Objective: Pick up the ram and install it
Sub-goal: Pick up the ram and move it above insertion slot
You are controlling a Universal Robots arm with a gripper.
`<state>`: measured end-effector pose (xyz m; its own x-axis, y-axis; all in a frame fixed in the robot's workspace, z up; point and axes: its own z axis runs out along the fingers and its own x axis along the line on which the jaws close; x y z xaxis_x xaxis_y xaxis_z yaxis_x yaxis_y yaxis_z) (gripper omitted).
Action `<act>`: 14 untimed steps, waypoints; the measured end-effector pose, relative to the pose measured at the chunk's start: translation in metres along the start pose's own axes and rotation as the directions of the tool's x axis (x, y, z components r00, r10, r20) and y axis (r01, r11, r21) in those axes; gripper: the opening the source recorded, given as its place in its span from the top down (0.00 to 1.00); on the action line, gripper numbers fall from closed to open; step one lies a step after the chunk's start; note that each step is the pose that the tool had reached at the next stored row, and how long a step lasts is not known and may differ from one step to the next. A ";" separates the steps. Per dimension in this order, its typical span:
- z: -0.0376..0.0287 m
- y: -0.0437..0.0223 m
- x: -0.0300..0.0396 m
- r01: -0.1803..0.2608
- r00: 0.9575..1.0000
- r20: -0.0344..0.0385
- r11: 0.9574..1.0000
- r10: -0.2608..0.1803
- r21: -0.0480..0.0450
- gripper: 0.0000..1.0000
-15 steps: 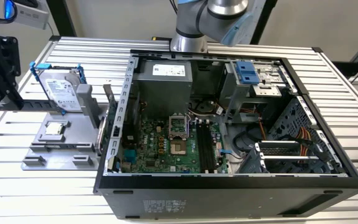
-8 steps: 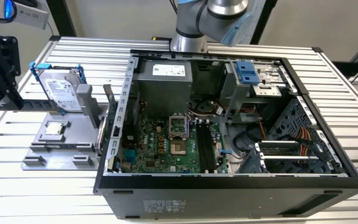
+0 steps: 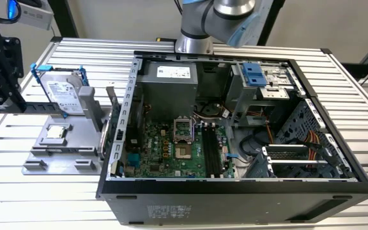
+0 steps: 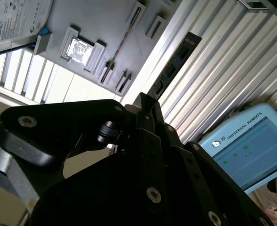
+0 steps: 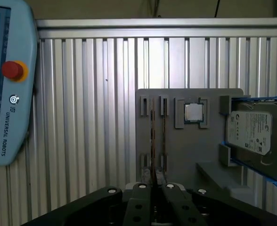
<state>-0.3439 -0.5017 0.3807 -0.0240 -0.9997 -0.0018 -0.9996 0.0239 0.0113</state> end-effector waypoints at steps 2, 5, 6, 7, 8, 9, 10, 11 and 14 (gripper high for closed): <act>0.0000 -0.0033 -0.0001 0.000 1.000 0.000 1.000 0.000 0.000 1.00; -0.0001 -0.0074 -0.0002 0.000 1.000 0.000 1.000 0.000 0.000 1.00; 0.0000 -0.0089 -0.0002 0.000 1.000 0.000 1.000 0.000 0.000 1.00; -0.0001 -0.0107 -0.0003 0.000 1.000 0.000 1.000 0.000 0.000 1.00; -0.0001 -0.0124 -0.0003 0.000 1.000 0.000 1.000 0.000 0.000 1.00; -0.0001 -0.0141 -0.0003 0.000 1.000 0.000 1.000 0.000 0.000 1.00; -0.0002 -0.0157 -0.0004 0.000 1.000 0.000 1.000 0.000 -0.001 1.00; -0.0002 -0.0173 -0.0004 0.000 1.000 0.000 1.000 0.000 -0.001 1.00; -0.0002 -0.0221 -0.0005 0.000 1.000 0.000 1.000 0.000 -0.001 1.00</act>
<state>-0.3218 -0.5017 0.3807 -0.0239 -0.9997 -0.0018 -0.9996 0.0239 0.0122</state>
